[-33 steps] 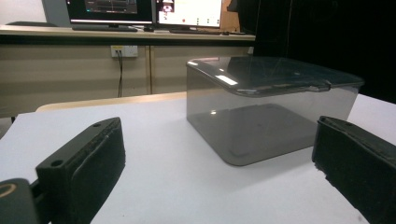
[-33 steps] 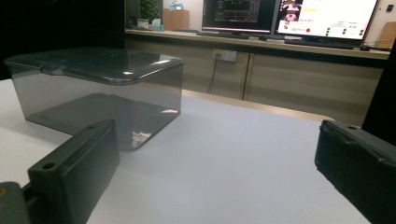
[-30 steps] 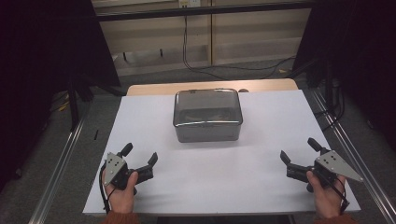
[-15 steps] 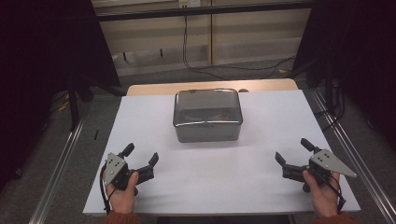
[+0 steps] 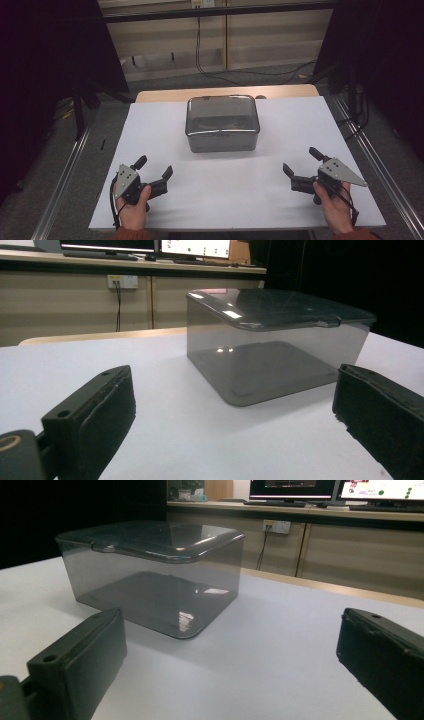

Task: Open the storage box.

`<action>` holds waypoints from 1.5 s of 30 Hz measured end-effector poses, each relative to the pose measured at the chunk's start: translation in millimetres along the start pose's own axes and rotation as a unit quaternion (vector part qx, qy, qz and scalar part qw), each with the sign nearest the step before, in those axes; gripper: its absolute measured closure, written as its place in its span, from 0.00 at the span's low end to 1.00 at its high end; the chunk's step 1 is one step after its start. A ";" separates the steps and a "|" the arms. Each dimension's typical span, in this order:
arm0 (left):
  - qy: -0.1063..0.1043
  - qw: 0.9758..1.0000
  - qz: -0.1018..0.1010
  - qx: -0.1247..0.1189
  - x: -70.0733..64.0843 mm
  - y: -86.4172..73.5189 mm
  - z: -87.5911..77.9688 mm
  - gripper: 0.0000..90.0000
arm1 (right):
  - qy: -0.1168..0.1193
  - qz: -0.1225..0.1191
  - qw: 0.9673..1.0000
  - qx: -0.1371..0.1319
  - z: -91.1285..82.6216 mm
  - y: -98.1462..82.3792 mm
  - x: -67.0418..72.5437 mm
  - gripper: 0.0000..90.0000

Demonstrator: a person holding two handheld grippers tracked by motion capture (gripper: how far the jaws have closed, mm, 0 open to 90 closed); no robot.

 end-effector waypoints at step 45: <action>0.002 1.000 0.014 0.007 -0.9 0.8 7.2 0.03 | 0.083 -0.058 0.995 0.006 62.1 41.6 65.3 0.01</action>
Point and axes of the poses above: each handheld gripper's, and its own axes: z roughly forward along the jaws, y roughly out of its top, x roughly to its left, the point moved 3 cm from there along z, roughly forward along the jaws, and after that the axes turned 15 degrees about x, right-handed, at the moved point
